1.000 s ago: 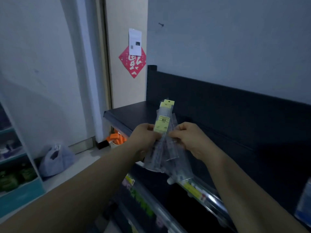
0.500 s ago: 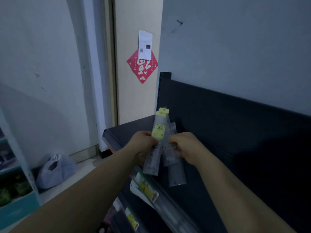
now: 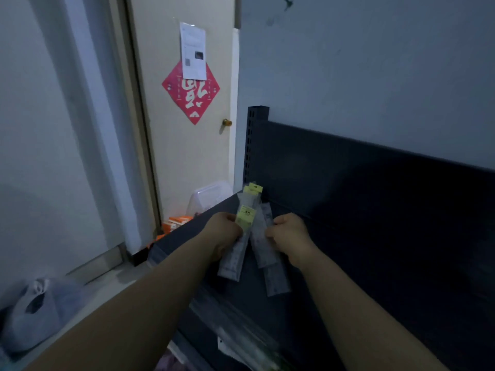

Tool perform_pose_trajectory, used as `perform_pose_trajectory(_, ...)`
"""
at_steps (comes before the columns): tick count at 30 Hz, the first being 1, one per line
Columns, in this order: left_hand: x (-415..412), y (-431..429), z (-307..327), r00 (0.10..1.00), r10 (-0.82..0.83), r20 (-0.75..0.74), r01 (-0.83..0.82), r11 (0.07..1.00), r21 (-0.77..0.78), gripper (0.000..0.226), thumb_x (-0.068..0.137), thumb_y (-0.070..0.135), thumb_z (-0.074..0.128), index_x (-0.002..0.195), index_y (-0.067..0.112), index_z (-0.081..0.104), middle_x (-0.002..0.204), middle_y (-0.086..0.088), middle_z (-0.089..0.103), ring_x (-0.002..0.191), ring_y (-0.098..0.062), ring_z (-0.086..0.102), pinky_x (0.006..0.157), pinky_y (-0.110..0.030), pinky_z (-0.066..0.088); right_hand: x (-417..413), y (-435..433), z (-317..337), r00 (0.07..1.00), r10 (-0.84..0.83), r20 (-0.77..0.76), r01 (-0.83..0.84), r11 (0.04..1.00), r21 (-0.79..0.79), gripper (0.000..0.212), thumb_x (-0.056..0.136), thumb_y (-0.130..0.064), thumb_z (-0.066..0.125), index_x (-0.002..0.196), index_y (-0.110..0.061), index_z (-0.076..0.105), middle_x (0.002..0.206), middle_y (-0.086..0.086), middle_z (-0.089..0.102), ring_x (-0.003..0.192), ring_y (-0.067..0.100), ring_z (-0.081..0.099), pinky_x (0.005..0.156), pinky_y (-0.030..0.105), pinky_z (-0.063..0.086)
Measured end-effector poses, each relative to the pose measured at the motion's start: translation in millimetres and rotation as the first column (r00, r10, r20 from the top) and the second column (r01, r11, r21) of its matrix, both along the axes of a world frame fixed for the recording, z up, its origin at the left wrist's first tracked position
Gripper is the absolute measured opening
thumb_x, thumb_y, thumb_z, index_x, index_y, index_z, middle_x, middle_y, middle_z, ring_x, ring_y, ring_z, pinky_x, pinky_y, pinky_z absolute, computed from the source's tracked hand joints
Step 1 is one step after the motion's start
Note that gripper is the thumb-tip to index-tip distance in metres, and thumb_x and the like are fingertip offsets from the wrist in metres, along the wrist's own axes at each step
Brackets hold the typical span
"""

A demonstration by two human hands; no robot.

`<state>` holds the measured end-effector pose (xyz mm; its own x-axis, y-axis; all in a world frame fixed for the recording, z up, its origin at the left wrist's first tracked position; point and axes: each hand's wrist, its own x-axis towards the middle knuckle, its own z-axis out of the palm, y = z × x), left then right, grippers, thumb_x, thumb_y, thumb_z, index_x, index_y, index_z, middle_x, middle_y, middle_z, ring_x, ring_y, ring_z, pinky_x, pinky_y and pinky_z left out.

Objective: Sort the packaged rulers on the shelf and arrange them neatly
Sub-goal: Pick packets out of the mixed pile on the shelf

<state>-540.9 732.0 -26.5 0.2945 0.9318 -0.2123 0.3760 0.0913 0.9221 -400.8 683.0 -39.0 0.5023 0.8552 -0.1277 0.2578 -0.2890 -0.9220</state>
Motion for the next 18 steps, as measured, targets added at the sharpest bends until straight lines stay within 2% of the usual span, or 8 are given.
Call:
perform_pose_trajectory(2, -3.6, 18.4, -3.8, 0.996, -0.050, -0.074, 0.053, 0.998, 0.027, 0.023, 0.078, -0.007, 0.055, 0.094, -0.005, 0.071, 0.092, -0.020, 0.069, 0.079, -0.029, 0.064, 0.070, -0.034, 0.054, -2.3, 9.4, -0.5, 0.994, -0.041, 0.105, 0.042, 0.999, -0.011, 0.025, 0.071, 0.001, 0.055, 0.059, -0.015, 0.040, 0.062, 0.004, 0.044, 0.055, 0.016, 0.043, 0.051, 0.022, 0.031)
perform_pose_trajectory(3, -4.3, 25.2, -4.7, 0.991, -0.077, -0.109, 0.083, 0.995, 0.054, 0.019, 0.079, -0.004, 0.057, 0.092, -0.005, 0.070, 0.088, -0.018, 0.069, 0.074, -0.027, 0.062, 0.066, -0.031, 0.051, -2.7, 13.8, -1.4, 0.987, -0.065, 0.150, 0.068, 0.998, -0.014, 0.026, 0.073, -0.001, 0.054, 0.061, -0.017, 0.037, 0.064, 0.000, 0.041, 0.054, 0.013, 0.039, 0.048, 0.022, 0.028)
perform_pose_trajectory(5, -4.1, 36.7, -4.7, 0.969, -0.117, -0.218, 0.154, 0.974, 0.164, 0.015, 0.083, 0.006, 0.058, 0.089, -0.002, 0.070, 0.085, -0.013, 0.066, 0.076, -0.024, 0.060, 0.067, -0.028, 0.045, -3.4, 19.8, -3.0, 0.976, -0.102, 0.195, 0.108, 0.994, -0.020, 0.013, 0.080, -0.006, 0.054, 0.077, -0.015, 0.044, 0.076, 0.000, 0.047, 0.062, 0.012, 0.043, 0.049, 0.024, 0.031)
perform_pose_trajectory(7, -3.2, 43.9, -2.4, 0.918, -0.158, -0.364, 0.263, 0.930, 0.258, 0.017, 0.087, 0.012, 0.056, 0.093, 0.001, 0.069, 0.091, -0.012, 0.067, 0.086, -0.025, 0.061, 0.070, -0.023, 0.039, -3.3, 24.7, -4.2, 0.957, -0.091, 0.274, 0.112, 0.992, -0.062, 0.013, 0.083, -0.011, 0.056, 0.094, -0.013, 0.050, 0.089, 0.002, 0.055, 0.073, 0.015, 0.051, 0.056, 0.025, 0.039)
perform_pose_trajectory(10, -3.9, 52.0, -3.0, 0.822, -0.209, -0.530, 0.413, 0.860, 0.301, 0.013, 0.086, 0.012, 0.057, 0.093, 0.003, 0.063, 0.095, -0.012, 0.066, 0.093, -0.028, 0.062, 0.068, -0.026, 0.040, -3.3, 26.5, -4.7, 0.905, -0.032, 0.423, 0.098, 0.986, -0.135, 0.025, 0.083, -0.021, 0.064, 0.106, -0.017, 0.056, 0.106, 0.003, 0.060, 0.088, 0.016, 0.055, 0.067, 0.026, 0.043)
perform_pose_trajectory(13, -9.3, 56.3, -4.5, 0.778, -0.178, -0.603, 0.480, 0.787, 0.387, 0.014, 0.087, 0.023, 0.058, 0.088, 0.009, 0.058, 0.096, -0.012, 0.065, 0.093, -0.029, 0.062, 0.071, -0.029, 0.044, -1.8, 22.3, -1.6, 0.864, 0.019, 0.503, 0.084, 0.980, -0.181, 0.046, 0.087, -0.034, 0.062, 0.128, -0.016, 0.052, 0.128, 0.004, 0.055, 0.111, 0.020, 0.055, 0.086, 0.031, 0.048)
perform_pose_trajectory(15, -11.6, 54.1, -1.9, 0.749, -0.117, -0.652, 0.519, 0.715, 0.468, 0.021, 0.089, 0.031, 0.055, 0.096, 0.012, 0.059, 0.103, -0.009, 0.064, 0.097, -0.027, 0.061, 0.072, -0.028, 0.042, 0.0, 14.0, 5.0, 0.836, 0.051, 0.547, 0.068, 0.979, -0.194, 0.056, 0.089, -0.039, 0.059, 0.139, -0.017, 0.044, 0.140, 0.004, 0.048, 0.124, 0.021, 0.048, 0.098, 0.033, 0.045)
perform_pose_trajectory(18, -8.0, 43.5, 5.7, 0.728, -0.020, -0.685, 0.565, 0.584, 0.583, 0.031, 0.091, 0.037, 0.051, 0.115, 0.019, 0.059, 0.120, -0.004, 0.060, 0.109, -0.026, 0.056, 0.080, -0.030, 0.043, 5.0, -6.1, 15.7, 0.786, 0.046, 0.617, 0.059, 0.987, -0.148, 0.061, 0.091, -0.041, 0.056, 0.144, -0.017, 0.037, 0.146, 0.003, 0.041, 0.131, 0.019, 0.041, 0.106, 0.031, 0.037)
